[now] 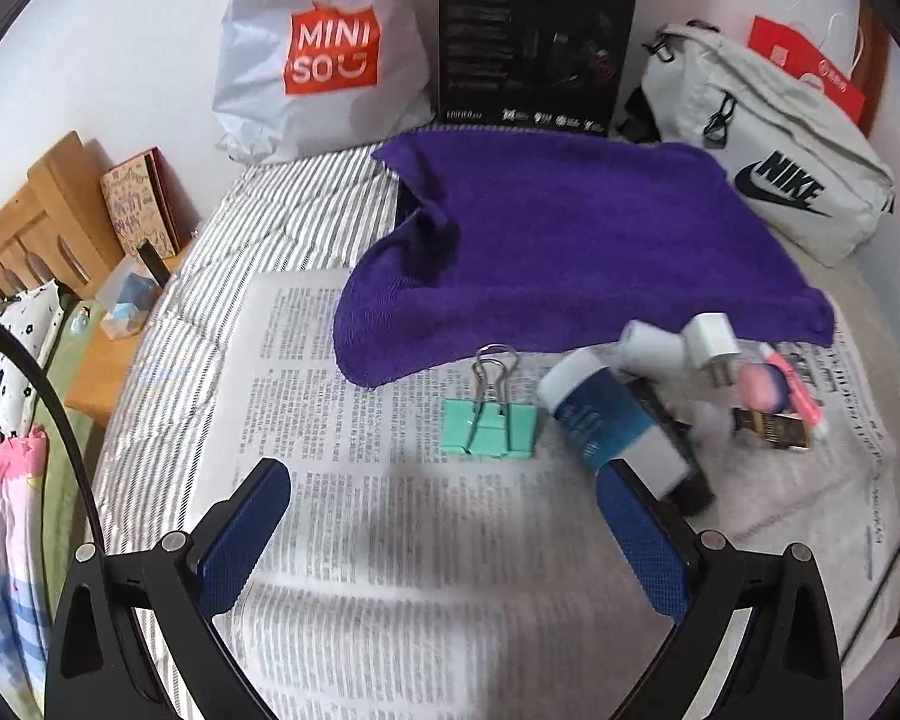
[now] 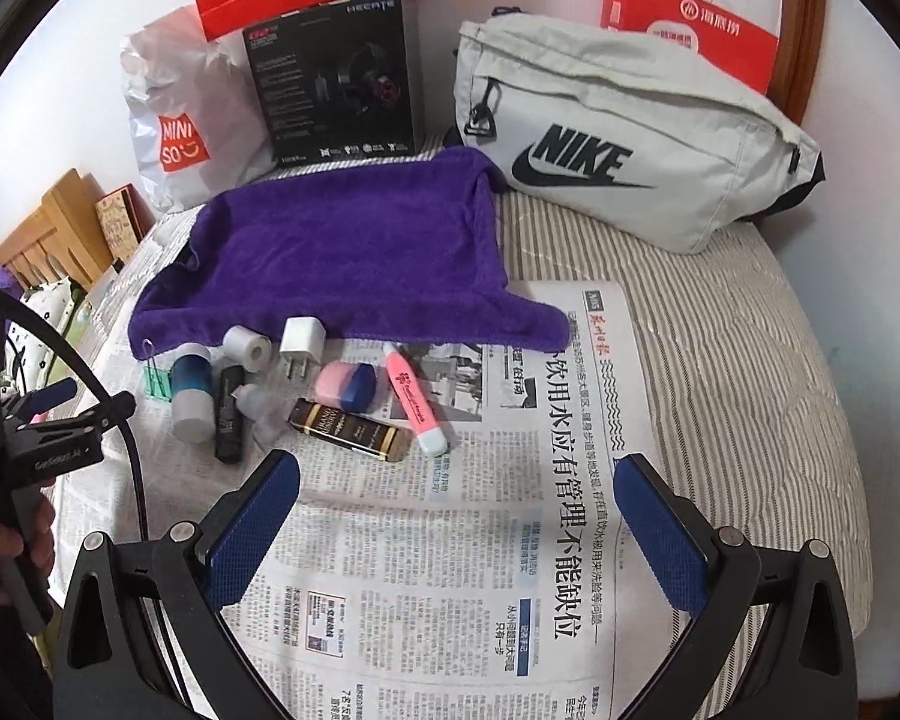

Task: Organize rigid objects
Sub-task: 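Grasp the green binder clip with the left tool while the right tool grasps the pink highlighter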

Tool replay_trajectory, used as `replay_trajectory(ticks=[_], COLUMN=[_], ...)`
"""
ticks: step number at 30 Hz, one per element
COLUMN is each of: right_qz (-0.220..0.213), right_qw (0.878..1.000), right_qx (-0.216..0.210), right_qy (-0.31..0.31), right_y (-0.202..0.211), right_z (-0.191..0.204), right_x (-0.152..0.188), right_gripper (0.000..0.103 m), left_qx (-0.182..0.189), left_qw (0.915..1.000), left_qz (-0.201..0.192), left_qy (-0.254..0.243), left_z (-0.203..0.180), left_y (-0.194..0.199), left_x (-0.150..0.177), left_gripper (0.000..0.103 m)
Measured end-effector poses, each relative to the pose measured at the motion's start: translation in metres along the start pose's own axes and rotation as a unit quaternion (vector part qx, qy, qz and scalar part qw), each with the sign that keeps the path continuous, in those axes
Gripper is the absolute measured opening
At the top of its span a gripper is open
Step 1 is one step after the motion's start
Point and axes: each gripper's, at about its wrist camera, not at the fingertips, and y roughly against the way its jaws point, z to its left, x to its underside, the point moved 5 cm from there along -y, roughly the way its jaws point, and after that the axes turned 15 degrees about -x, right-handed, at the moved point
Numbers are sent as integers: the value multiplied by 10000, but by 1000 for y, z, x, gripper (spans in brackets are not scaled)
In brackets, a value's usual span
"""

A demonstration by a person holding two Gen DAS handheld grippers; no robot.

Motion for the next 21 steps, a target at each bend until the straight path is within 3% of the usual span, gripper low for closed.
replay_trajectory(ticks=[13, 19, 21], right_qz=[426, 551, 583], right_qw=[9989, 9983, 9982], right_qx=[161, 112, 77], right_qy=[-59, -137, -140], right_y=[-32, -47, -50], right_z=[-21, -27, -28], right_x=[11, 16, 17], right_gripper=[103, 103, 103], left_qx=[239, 377, 437], left_qw=[9994, 9987, 9983], left_qz=[-242, -353, -380], left_qy=[-93, -10, 30], left_z=[-7, -7, -7], left_y=[-37, -44, -45], left_x=[-2, -5, -5], left_gripper=[99, 87, 77])
